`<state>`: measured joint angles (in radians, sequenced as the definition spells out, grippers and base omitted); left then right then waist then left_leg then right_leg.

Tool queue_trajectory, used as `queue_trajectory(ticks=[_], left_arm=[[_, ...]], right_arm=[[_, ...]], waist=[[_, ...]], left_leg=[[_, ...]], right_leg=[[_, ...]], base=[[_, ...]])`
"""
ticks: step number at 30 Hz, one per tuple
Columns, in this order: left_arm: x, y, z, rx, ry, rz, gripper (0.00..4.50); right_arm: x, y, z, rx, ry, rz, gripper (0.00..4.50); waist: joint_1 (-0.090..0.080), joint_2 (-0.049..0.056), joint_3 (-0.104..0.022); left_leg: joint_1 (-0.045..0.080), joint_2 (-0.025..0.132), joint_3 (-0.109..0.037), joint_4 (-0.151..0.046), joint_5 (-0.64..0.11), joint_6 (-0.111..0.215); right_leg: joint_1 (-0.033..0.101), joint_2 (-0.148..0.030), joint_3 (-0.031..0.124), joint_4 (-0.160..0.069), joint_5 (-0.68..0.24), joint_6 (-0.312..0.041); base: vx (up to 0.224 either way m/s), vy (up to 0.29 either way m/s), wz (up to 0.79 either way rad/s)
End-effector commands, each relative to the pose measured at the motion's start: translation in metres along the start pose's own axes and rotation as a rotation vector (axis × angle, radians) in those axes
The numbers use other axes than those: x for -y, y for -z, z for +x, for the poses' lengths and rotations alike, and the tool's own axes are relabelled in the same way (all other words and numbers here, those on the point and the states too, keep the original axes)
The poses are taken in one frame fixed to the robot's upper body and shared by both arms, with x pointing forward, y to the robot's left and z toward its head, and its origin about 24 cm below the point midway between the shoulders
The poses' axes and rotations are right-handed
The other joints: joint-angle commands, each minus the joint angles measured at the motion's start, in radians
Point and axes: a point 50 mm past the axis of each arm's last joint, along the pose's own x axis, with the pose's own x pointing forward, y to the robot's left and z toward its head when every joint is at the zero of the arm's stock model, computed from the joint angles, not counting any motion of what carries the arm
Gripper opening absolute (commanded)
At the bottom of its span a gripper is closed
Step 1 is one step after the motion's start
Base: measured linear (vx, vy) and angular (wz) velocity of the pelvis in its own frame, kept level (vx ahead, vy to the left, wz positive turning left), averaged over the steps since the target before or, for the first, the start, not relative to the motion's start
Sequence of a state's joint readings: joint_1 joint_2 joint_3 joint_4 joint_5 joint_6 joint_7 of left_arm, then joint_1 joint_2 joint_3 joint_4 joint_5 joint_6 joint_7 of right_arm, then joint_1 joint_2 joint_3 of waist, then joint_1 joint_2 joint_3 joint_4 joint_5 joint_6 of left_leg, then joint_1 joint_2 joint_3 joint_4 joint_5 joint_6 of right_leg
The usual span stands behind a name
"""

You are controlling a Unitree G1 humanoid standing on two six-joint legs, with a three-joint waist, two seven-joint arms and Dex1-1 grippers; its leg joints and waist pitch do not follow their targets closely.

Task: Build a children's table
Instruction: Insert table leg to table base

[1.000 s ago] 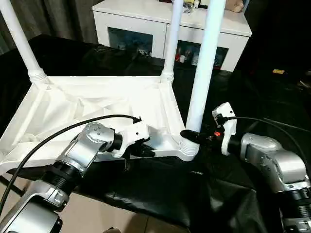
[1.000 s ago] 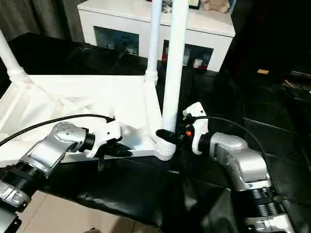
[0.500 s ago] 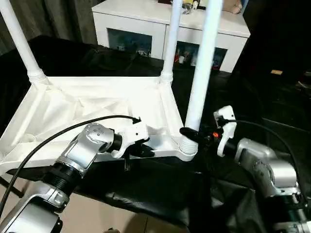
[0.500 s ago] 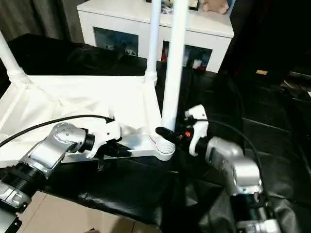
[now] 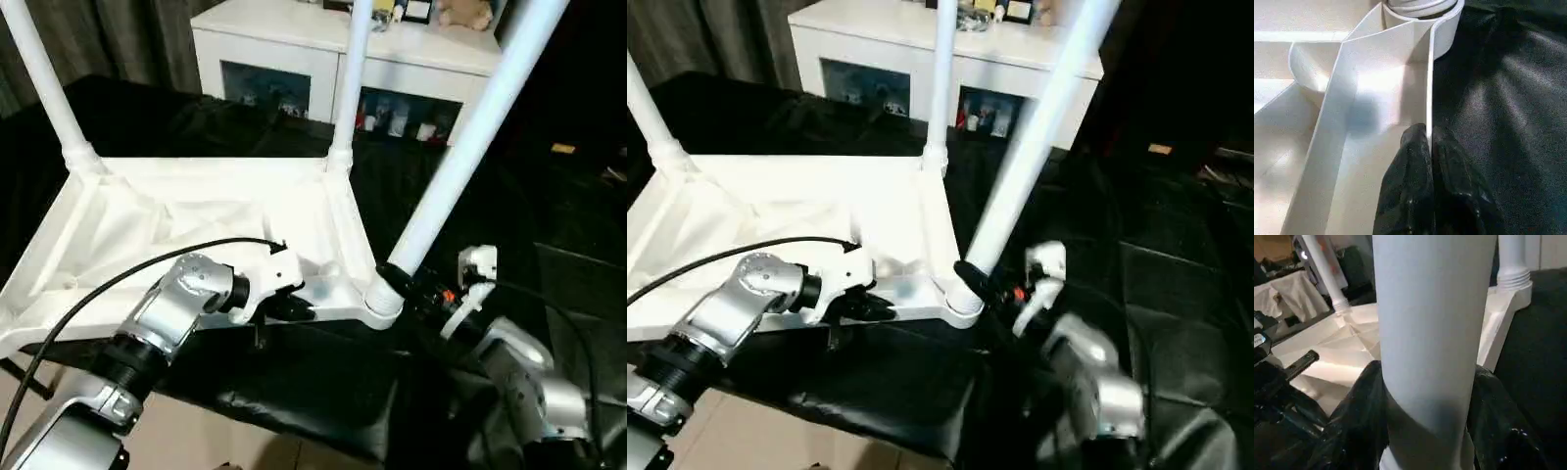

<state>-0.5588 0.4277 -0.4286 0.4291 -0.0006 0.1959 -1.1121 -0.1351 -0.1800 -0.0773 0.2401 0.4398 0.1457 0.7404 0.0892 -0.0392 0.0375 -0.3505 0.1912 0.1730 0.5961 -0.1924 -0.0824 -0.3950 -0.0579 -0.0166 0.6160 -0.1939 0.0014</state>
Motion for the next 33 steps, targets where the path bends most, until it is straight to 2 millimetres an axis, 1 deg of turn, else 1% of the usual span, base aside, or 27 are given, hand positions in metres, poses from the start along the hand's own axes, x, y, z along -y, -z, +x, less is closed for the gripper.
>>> queue_trajectory(ticks=[1, 2, 4, 6, 7, 8, 10, 11, 12, 13, 15, 16, 17, 21, 23, 27, 30, 32, 33], left_arm=[[-0.004, 0.0, -0.002, 0.005, -0.052, -0.009, 0.0], [-0.004, 0.0, -0.002, 0.006, -0.053, -0.009, 0.0], [-0.004, 0.0, -0.002, 0.005, -0.054, -0.008, 0.0], [-0.004, 0.0, -0.002, 0.005, -0.055, -0.008, 0.0], [-0.004, 0.0, -0.002, 0.006, -0.056, -0.007, 0.0], [-0.005, -0.001, -0.002, 0.009, -0.062, -0.006, 0.0], [-0.005, -0.001, -0.001, 0.012, -0.065, -0.006, 0.0], [-0.005, -0.001, -0.001, 0.012, -0.067, -0.005, 0.0], [-0.005, -0.001, -0.001, 0.013, -0.069, -0.006, 0.0], [-0.005, -0.001, -0.001, 0.013, -0.072, -0.006, 0.0], [-0.006, -0.002, -0.002, 0.017, -0.082, -0.008, 0.0], [-0.006, -0.002, -0.002, 0.017, -0.082, -0.008, 0.0], [-0.006, -0.002, -0.001, 0.018, -0.082, -0.009, 0.0], [-0.005, -0.001, -0.002, 0.014, -0.074, -0.01, 0.0], [-0.005, -0.001, -0.002, 0.014, -0.072, -0.008, 0.0], [-0.005, -0.002, -0.002, 0.012, -0.069, -0.002, 0.0], [-0.005, -0.002, -0.002, 0.012, -0.067, -0.002, 0.0], [-0.004, -0.002, -0.001, 0.012, -0.062, -0.001, 0.0], [-0.004, -0.002, -0.001, 0.012, -0.061, -0.001, 0.0]], right_arm=[[0.012, 0.031, -0.021, -0.101, 0.129, 0.05, 1.88], [0.012, 0.031, -0.022, -0.094, 0.134, 0.044, 1.88], [0.01, 0.032, -0.022, -0.085, 0.125, 0.031, 1.88], [0.008, 0.033, -0.022, -0.083, 0.112, 0.014, 1.88], [0.007, 0.033, -0.022, -0.084, 0.107, 0.005, 1.88], [0.004, 0.033, -0.022, -0.092, 0.08, -0.04, 1.88], [0.0, 0.033, -0.023, -0.1, 0.054, -0.07, 1.88], [-0.001, 0.034, -0.023, -0.1, 0.048, -0.075, 1.88], [-0.003, 0.034, -0.024, -0.096, 0.039, -0.082, 1.88], [-0.005, 0.033, -0.025, -0.092, 0.033, -0.088, 1.87], [-0.006, 0.032, -0.025, -0.078, 0.036, -0.091, 1.87], [-0.006, 0.032, -0.025, -0.078, 0.036, -0.09, 1.87], [-0.006, 0.033, -0.024, -0.087, 0.035, -0.086, 1.87], [-0.006, 0.037, -0.016, -0.194, -0.001, -0.077, 1.87], [-0.006, 0.039, -0.014, -0.269, -0.04, -0.076, 1.87], [-0.003, 0.038, -0.012, -0.398, -0.097, -0.09, 1.87], [-0.003, 0.036, -0.012, -0.41, -0.116, -0.092, 1.87], [-0.002, 0.03, -0.009, -0.452, -0.157, -0.081, 1.87], [-0.002, 0.029, -0.008, -0.471, -0.175, -0.069, 1.87]], waist=[[-0.004, 0.013, -0.04], [-0.004, 0.013, -0.041], [-0.005, 0.014, -0.04], [-0.005, 0.014, -0.039], [-0.005, 0.014, -0.039], [-0.005, 0.013, -0.038], [-0.006, 0.008, -0.037], [-0.004, 0.01, -0.037], [-0.005, 0.005, -0.037], [-0.002, 0.007, -0.037], [-0.001, 0.007, -0.038], [0.0, 0.005, -0.038], [-0.002, 0.005, -0.037], [-0.007, 0.006, -0.033], [-0.008, 0.007, -0.033], [-0.008, 0.004, -0.033], [-0.008, 0.003, -0.034], [-0.009, -0.002, -0.034], [-0.01, -0.002, -0.035]], left_leg=[[0.008, 0.036, -0.013, -0.092, -0.34, -0.016], [0.007, 0.037, -0.014, -0.094, -0.337, -0.016], [0.006, 0.036, -0.014, -0.095, -0.339, -0.014], [0.007, 0.036, -0.014, -0.096, -0.344, -0.012], [0.007, 0.036, -0.014, -0.096, -0.352, -0.012], [0.005, 0.036, -0.015, -0.097, -0.358, -0.014], [0.005, 0.036, -0.015, -0.098, -0.36, -0.01], [0.005, 0.036, -0.015, -0.097, -0.356, -0.007], [0.005, 0.036, -0.014, -0.097, -0.355, -0.004], [0.006, 0.037, -0.014, -0.097, -0.347, -0.001], [0.005, 0.038, -0.013, -0.098, -0.332, 0.004], [0.004, 0.037, -0.013, -0.098, -0.326, 0.006], [0.002, 0.037, -0.013, -0.1, -0.326, 0.006], [0.002, 0.035, -0.016, -0.102, -0.351, -0.002], [0.005, 0.036, -0.016, -0.102, -0.365, -0.004], [0.004, 0.036, -0.017, -0.102, -0.367, -0.006], [0.006, 0.038, -0.017, -0.102, -0.38, -0.012], [0.006, 0.037, -0.02, -0.104, -0.398, -0.014], [0.007, 0.037, -0.02, -0.104, -0.397, -0.013]], right_leg=[[0.025, -0.071, 0.034, -0.088, -0.311, -0.178], [0.026, -0.071, 0.033, -0.087, -0.299, -0.178], [0.026, -0.069, 0.032, -0.087, -0.287, -0.18], [0.026, -0.069, 0.033, -0.088, -0.292, -0.179], [0.026, -0.07, 0.033, -0.089, -0.308, -0.175], [0.026, -0.072, 0.033, -0.092, -0.328, -0.167], [0.025, -0.071, 0.034, -0.093, -0.343, -0.162], [0.024, -0.071, 0.035, -0.093, -0.343, -0.161], [0.024, -0.071, 0.036, -0.095, -0.346, -0.159], [0.023, -0.072, 0.036, -0.094, -0.342, -0.158], [0.024, -0.071, 0.037, -0.093, -0.319, -0.161], [0.025, -0.071, 0.036, -0.092, -0.312, -0.162], [0.026, -0.071, 0.036, -0.092, -0.315, -0.162], [0.024, -0.071, 0.035, -0.096, -0.378, -0.147], [0.021, -0.071, 0.036, -0.101, -0.405, -0.137], [0.021, -0.071, 0.036, -0.102, -0.41, -0.129], [0.017, -0.072, 0.036, -0.104, -0.413, -0.127], [0.019, -0.07, 0.034, -0.103, -0.434, -0.122], [0.02, -0.07, 0.033, -0.103, -0.433, -0.123]], base=[[0.0, 0.0, 0.0], [0.0, 0.0, 0.0], [0.0, 0.0, 0.0], [0.0, 0.0, 0.0], [0.0, 0.0, 0.0], [0.0, 0.0, 0.0], [0.0, 0.0, 0.0], [0.0, 0.0, 0.0], [0.0, 0.0, 0.0], [0.0, 0.0, 0.0], [0.0, 0.0, 0.0], [0.0, 0.0, 0.0], [0.0, 0.0, 0.0], [0.0, 0.0, 0.0], [0.0, 0.0, 0.0], [0.0, 0.0, 0.0], [0.0, 0.0, 0.0], [0.0, 0.0, 0.0], [0.0, 0.0, 0.0]])
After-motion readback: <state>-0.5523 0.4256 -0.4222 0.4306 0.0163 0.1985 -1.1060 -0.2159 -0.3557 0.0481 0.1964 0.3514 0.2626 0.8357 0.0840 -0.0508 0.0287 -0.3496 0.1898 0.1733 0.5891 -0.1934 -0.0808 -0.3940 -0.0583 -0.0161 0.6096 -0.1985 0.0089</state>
